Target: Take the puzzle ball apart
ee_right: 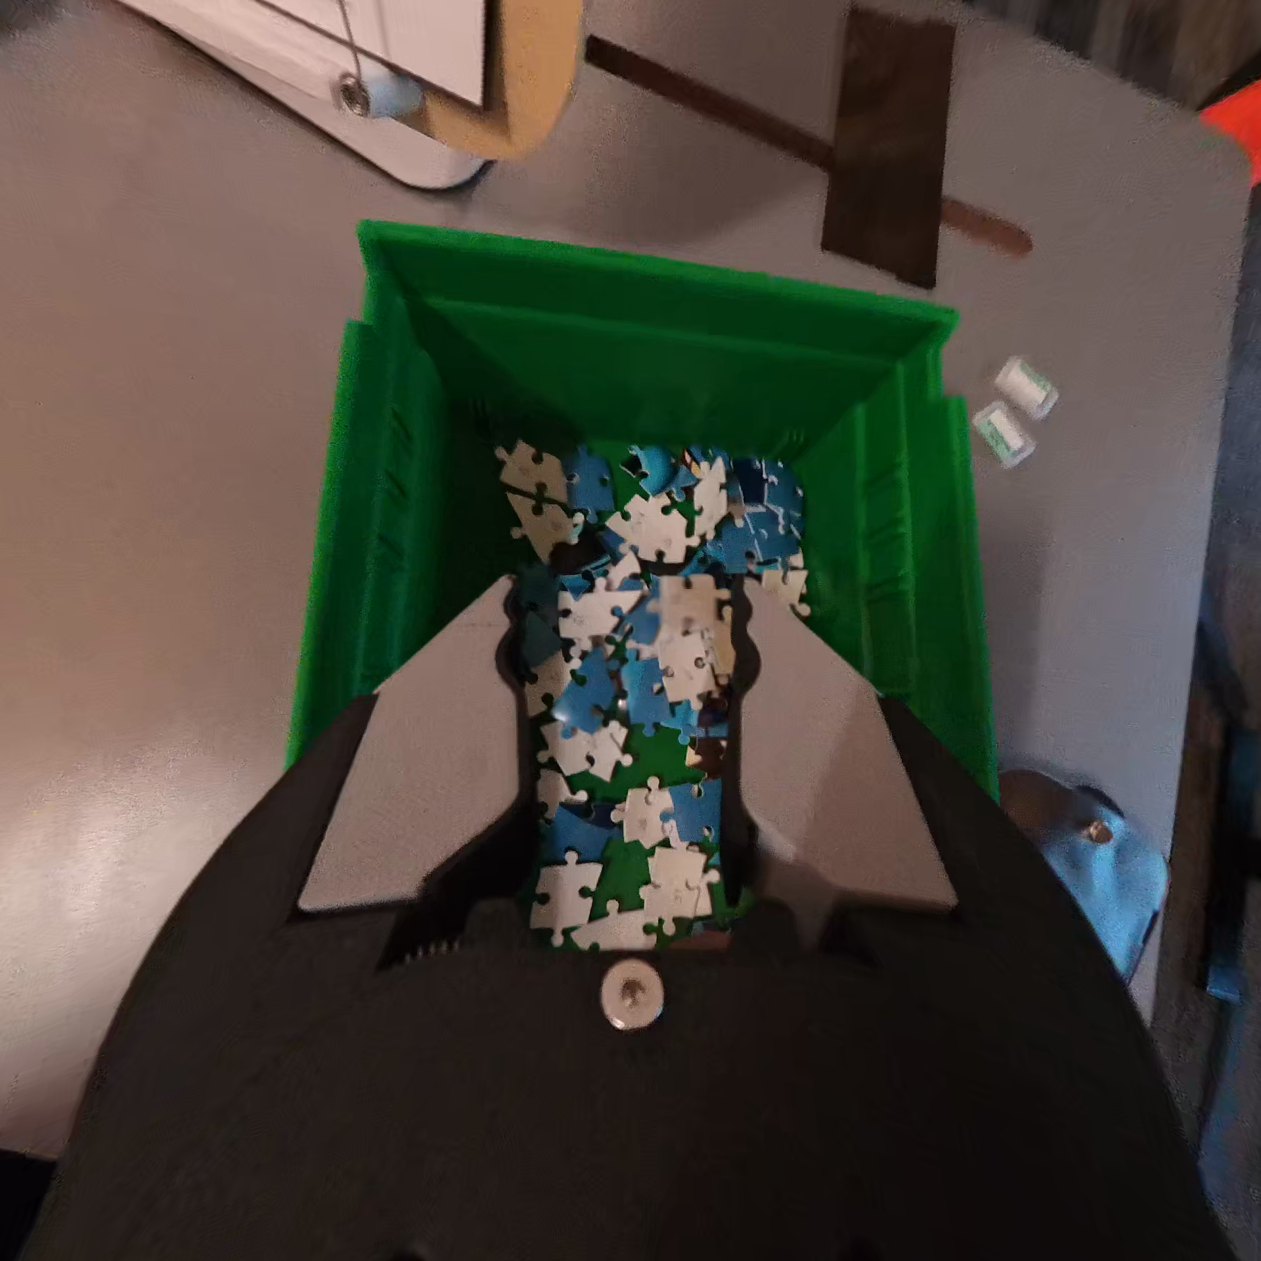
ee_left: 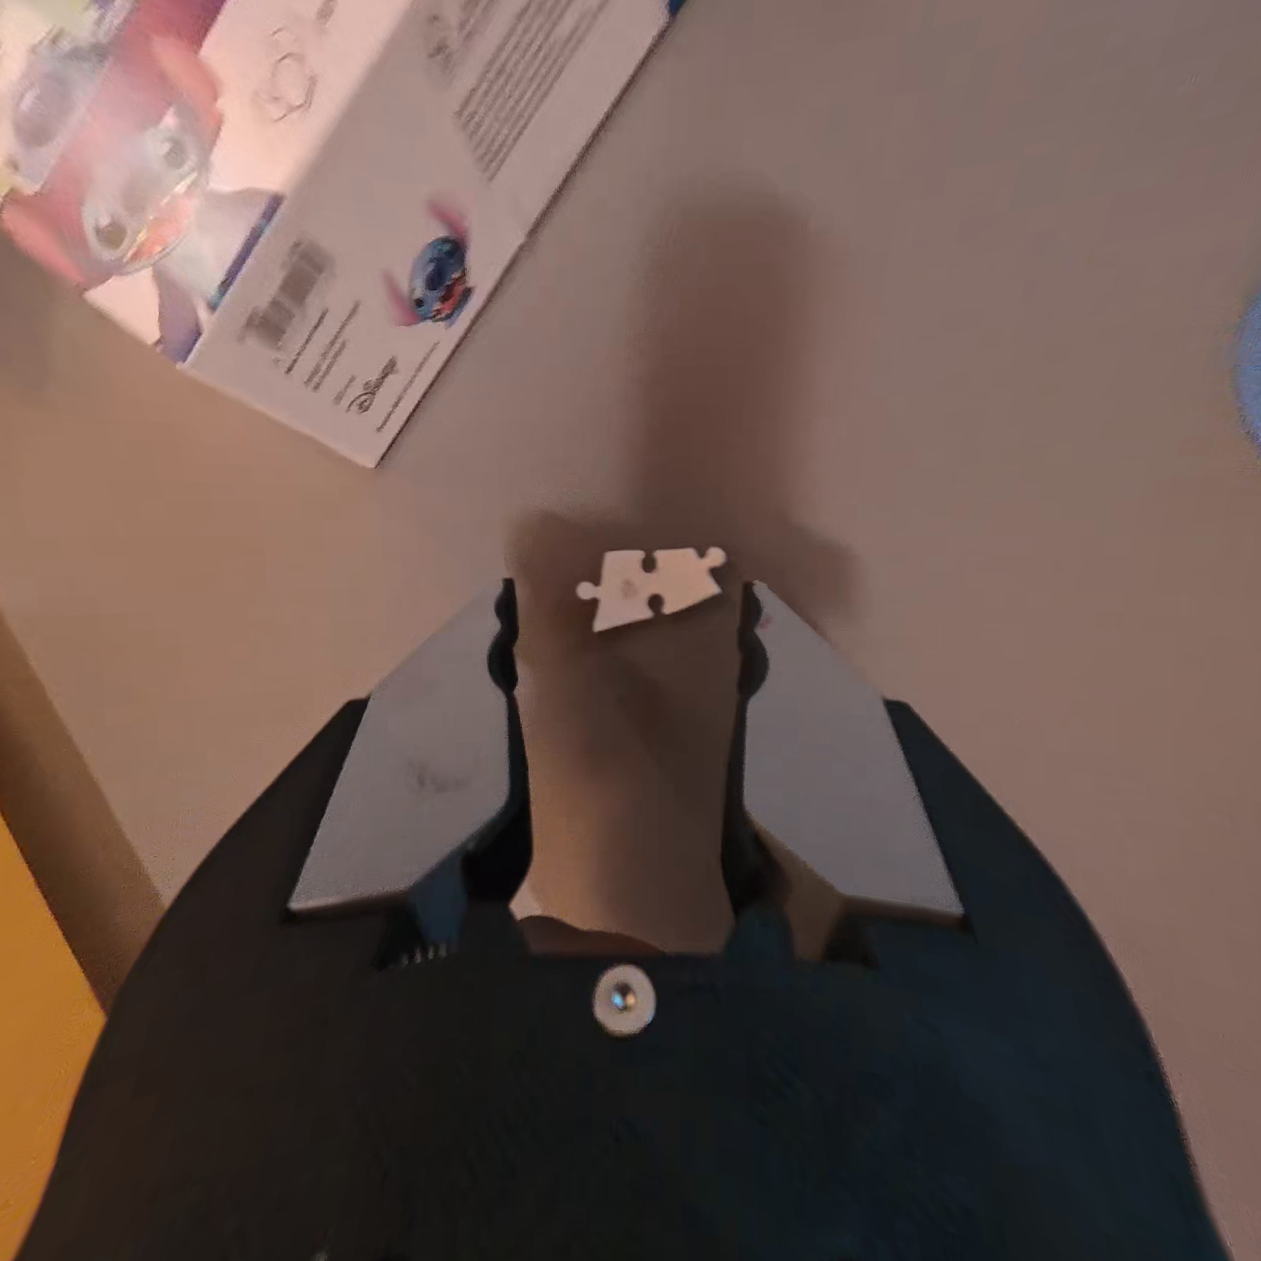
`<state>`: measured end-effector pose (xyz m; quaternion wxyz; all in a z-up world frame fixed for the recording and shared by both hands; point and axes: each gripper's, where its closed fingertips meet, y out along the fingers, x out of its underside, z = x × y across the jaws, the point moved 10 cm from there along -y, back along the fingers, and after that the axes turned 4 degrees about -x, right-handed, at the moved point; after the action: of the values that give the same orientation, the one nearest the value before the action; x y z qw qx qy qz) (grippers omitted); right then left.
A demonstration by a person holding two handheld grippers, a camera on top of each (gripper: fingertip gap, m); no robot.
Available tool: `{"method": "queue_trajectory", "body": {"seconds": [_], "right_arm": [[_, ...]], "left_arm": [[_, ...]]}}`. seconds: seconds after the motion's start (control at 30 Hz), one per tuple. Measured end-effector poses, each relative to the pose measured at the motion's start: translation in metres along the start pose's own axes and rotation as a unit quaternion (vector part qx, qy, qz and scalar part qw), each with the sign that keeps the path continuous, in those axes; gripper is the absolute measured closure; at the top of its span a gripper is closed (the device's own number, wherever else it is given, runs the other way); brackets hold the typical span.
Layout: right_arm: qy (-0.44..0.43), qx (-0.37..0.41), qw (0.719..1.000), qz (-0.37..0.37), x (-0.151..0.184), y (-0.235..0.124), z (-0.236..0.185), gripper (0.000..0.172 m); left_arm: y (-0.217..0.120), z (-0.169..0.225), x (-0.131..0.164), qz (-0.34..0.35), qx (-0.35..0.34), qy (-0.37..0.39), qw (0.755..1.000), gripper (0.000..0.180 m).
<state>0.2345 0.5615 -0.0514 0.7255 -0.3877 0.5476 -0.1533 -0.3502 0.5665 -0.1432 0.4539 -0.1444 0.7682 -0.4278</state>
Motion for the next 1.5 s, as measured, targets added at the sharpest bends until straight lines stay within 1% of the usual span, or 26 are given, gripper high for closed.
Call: {"method": "queue_trajectory", "body": {"seconds": [0.07, 0.17, 0.23, 0.27, 0.3, 0.37, 0.4, 0.43, 0.47, 0.57, 0.63, 0.67, 0.7, 0.73, 0.8, 0.83, 0.9, 0.97, 1.0, 1.03, 1.1, 1.13, 1.17, 1.33, 1.43, 1.5], "right_arm": [[-0.021, -0.007, 0.999, 0.044, 0.001, -0.006, -0.013, 0.123], [-0.051, -0.046, 0.994, 0.079, 0.0, -0.016, -0.036, 0.123], [-0.071, -0.073, 0.99, 0.095, 0.0, -0.022, -0.051, 0.121], [-0.08, -0.088, 0.988, 0.101, 0.0, -0.025, -0.058, 0.122], [-0.09, -0.102, 0.985, 0.106, 0.0, -0.027, -0.065, 0.122], [-0.107, -0.121, 0.98, 0.117, 0.001, -0.031, -0.078, 0.123], [-0.116, -0.129, 0.977, 0.121, 0.001, -0.033, -0.085, 0.124], [-0.125, -0.138, 0.975, 0.124, 0.002, -0.034, -0.092, 0.124], [-0.133, -0.147, 0.972, 0.13, 0.002, -0.036, -0.098, 0.124], [-0.144, -0.188, 0.961, 0.145, 0.002, -0.036, -0.121, 0.125], [-0.154, -0.211, 0.955, 0.143, 0.002, -0.031, -0.137, 0.124], [-0.165, -0.214, 0.953, 0.137, 0.003, -0.027, -0.145, 0.123], [-0.176, -0.215, 0.952, 0.132, 0.004, -0.023, -0.152, 0.123], [-0.187, -0.216, 0.95, 0.128, 0.005, -0.02, -0.159, 0.122], [-0.202, -0.218, 0.947, 0.119, 0.009, -0.013, -0.17, 0.122], [-0.205, -0.222, 0.946, 0.117, 0.01, -0.011, -0.174, 0.122], [-0.206, -0.232, 0.944, 0.115, 0.011, -0.006, -0.181, 0.122], [-0.203, -0.236, 0.943, 0.119, 0.011, -0.005, -0.184, 0.122], [-0.202, -0.239, 0.942, 0.123, 0.011, -0.006, -0.186, 0.122], [-0.2, -0.242, 0.941, 0.127, 0.01, -0.007, -0.186, 0.122], [-0.197, -0.247, 0.94, 0.132, 0.011, -0.011, -0.187, 0.123], [-0.197, -0.249, 0.939, 0.134, 0.011, -0.013, -0.188, 0.123], [-0.198, -0.251, 0.938, 0.135, 0.012, -0.016, -0.189, 0.123], [-0.2, -0.284, 0.927, 0.143, 0.014, -0.02, -0.202, 0.124], [-0.196, -0.324, 0.915, 0.138, 0.016, -0.013, -0.218, 0.125], [-0.191, -0.357, 0.904, 0.134, 0.016, -0.003, -0.232, 0.125]], "left_arm": [[0.007, -0.005, 0.002, -0.005, -0.005, -0.021, 1.0, 0.118], [0.015, -0.006, -0.001, -0.007, 0.037, -0.043, 0.998, 0.123], [0.017, -0.007, -0.002, -0.011, 0.063, -0.054, 0.996, 0.13], [0.017, -0.009, -0.002, -0.011, 0.061, -0.054, 0.997, 0.134], [0.017, -0.01, -0.002, -0.012, 0.063, -0.056, 0.996, 0.146], [0.016, -0.011, -0.001, -0.017, 0.064, -0.051, 0.996, 0.147], [0.015, -0.01, -0.001, -0.019, 0.063, -0.044, 0.997, 0.172], [0.014, -0.009, 0.0, -0.019, 0.053, -0.033, 0.998, 0.179], [0.014, -0.007, 0.0, -0.018, 0.043, -0.018, 0.999, 0.18], [0.01, -0.001, 0.001, -0.018, 0.021, 0.023, 0.999, 0.18], [0.003, -0.001, 0.002, -0.014, 0.019, 0.019, 1.0, 0.18], [-0.003, -0.002, 0.004, -0.012, 0.026, 0.008, 1.0, 0.177], [-0.01, -0.003, 0.006, -0.009, 0.037, -0.003, 0.999, 0.161], [-0.017, -0.004, 0.008, -0.004, 0.048, -0.014, 0.999, 0.153], [-0.033, -0.005, 0.015, 0.004, 0.07, -0.024, 0.997, 0.143], [-0.038, -0.006, 0.019, 0.005, 0.07, -0.025, 0.997, 0.139], [-0.039, -0.006, 0.027, -0.012, 0.046, -0.03, 0.998, 0.136], [-0.03, -0.002, 0.034, -0.037, 0.035, -0.04, 0.998, 0.126], [-0.024, 0.002, 0.036, -0.043, 0.032, -0.044, 0.998, 0.124], [-0.019, 0.005, 0.037, -0.036, 0.039, -0.053, 0.997, 0.124], [-0.015, 0.007, 0.036, -0.012, 0.042, -0.079, 0.996, 0.142], [-0.014, 0.008, 0.036, -0.003, 0.038, -0.075, 0.996, 0.16], [-0.014, 0.009, 0.037, 0.005, 0.034, -0.072, 0.997, 0.166], [-0.013, 0.008, 0.039, 0.02, 0.045, -0.065, 0.997, 0.167], [-0.018, 0.015, 0.038, 0.026, 0.021, -0.018, 0.999, 0.168], [-0.03, 0.026, 0.028, 0.059, 0.008, 0.02, 0.998, 0.168]]}}
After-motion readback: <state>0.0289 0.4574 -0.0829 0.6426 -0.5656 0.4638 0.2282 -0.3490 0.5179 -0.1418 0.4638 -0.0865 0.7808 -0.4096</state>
